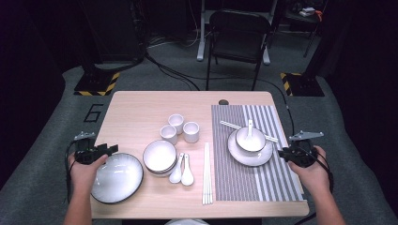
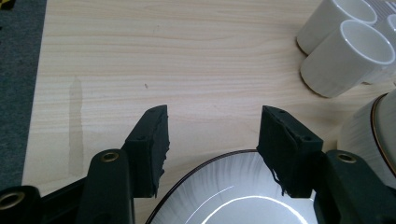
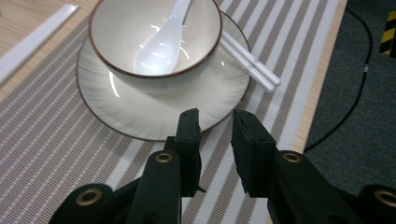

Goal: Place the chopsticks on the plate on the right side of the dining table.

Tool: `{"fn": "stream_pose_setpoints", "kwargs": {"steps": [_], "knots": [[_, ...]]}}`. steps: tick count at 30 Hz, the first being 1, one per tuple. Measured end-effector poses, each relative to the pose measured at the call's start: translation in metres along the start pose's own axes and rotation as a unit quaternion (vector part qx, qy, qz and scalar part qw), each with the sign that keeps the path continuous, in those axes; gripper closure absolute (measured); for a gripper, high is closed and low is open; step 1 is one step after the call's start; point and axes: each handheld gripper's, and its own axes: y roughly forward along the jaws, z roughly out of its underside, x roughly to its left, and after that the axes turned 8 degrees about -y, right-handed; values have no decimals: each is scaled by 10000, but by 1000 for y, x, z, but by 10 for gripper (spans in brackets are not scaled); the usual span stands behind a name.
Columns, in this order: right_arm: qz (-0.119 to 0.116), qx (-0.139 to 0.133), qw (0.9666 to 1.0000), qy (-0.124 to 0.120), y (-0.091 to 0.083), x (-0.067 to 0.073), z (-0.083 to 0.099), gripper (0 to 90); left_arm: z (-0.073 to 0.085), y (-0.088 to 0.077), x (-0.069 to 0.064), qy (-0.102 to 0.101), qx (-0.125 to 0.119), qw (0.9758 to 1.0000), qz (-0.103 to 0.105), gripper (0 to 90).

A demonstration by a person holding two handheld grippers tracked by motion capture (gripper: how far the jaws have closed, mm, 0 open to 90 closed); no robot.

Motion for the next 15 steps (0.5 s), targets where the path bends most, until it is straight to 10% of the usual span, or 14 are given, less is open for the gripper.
{"fn": "stream_pose_setpoints", "kwargs": {"steps": [15], "knots": [[-282, -369, 9989, -99, 9, 26, -18, 621, 1, 2, -3, 116, 117, 9999, 12, 429]]}}
